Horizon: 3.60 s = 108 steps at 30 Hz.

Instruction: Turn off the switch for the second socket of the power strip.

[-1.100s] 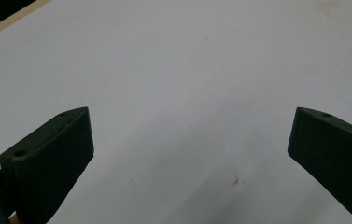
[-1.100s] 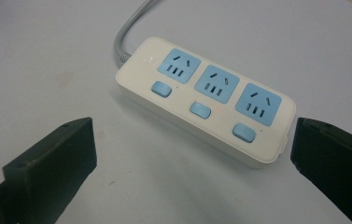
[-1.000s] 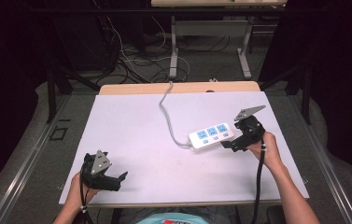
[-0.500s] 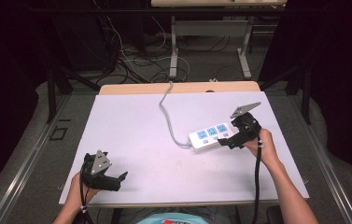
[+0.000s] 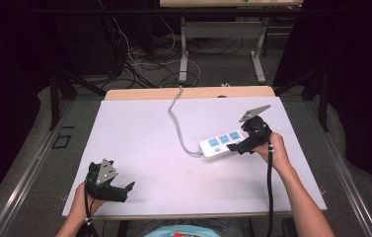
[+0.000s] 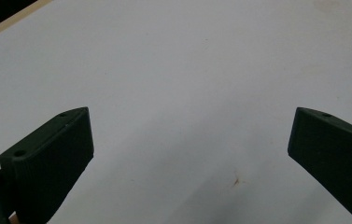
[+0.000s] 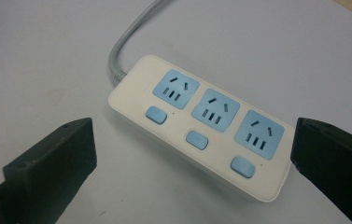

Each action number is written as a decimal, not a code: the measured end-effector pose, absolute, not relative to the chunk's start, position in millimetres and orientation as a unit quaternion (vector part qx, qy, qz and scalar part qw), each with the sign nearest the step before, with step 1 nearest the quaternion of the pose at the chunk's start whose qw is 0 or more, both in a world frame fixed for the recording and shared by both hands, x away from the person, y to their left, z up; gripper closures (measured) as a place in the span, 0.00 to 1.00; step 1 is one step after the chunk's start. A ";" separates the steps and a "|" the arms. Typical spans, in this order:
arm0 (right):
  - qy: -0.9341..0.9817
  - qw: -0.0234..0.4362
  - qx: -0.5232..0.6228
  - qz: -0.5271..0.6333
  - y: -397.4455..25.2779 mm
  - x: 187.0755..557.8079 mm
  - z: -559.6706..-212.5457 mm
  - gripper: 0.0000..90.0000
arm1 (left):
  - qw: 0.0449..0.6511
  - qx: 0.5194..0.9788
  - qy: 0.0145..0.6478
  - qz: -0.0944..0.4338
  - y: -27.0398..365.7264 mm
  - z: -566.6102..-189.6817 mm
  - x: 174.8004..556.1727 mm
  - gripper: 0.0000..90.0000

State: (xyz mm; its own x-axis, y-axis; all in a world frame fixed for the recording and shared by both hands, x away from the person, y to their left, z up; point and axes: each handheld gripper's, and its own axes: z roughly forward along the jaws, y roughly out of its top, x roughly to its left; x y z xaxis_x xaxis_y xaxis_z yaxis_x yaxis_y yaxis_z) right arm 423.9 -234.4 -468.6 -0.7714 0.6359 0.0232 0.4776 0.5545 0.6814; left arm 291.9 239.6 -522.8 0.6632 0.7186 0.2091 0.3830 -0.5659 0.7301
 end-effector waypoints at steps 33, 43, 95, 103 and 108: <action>0.873 0.094 0.341 0.337 -228.5 454.4 -481.0 0.03 | 0.337 0.847 0.326 0.251 238.9 -523.2 291.5 0.00; 0.872 0.083 0.346 0.337 -227.3 454.8 -482.9 0.16 | 0.333 0.849 0.323 0.251 239.7 -523.0 292.0 0.00; 0.901 0.104 0.334 0.258 -205.9 449.9 -507.9 1.00 | 0.332 0.850 0.323 0.251 239.9 -522.8 291.6 0.00; 0.903 0.102 0.333 0.252 -205.5 451.8 -511.0 1.00 | 0.332 0.850 0.322 0.251 239.7 -523.0 291.9 0.00; 0.903 0.102 0.332 0.253 -205.9 452.2 -511.4 1.00 | 0.332 0.850 0.323 0.251 239.3 -523.1 291.8 0.00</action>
State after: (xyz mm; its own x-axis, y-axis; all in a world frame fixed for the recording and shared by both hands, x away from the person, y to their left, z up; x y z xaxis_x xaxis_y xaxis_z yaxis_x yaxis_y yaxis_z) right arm 452.2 -205.9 -511.4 -0.7591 0.6508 -0.0165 0.5475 0.6520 0.5246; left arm 291.8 239.3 -523.1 0.6660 0.7150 0.2126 0.3822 -0.5719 0.7259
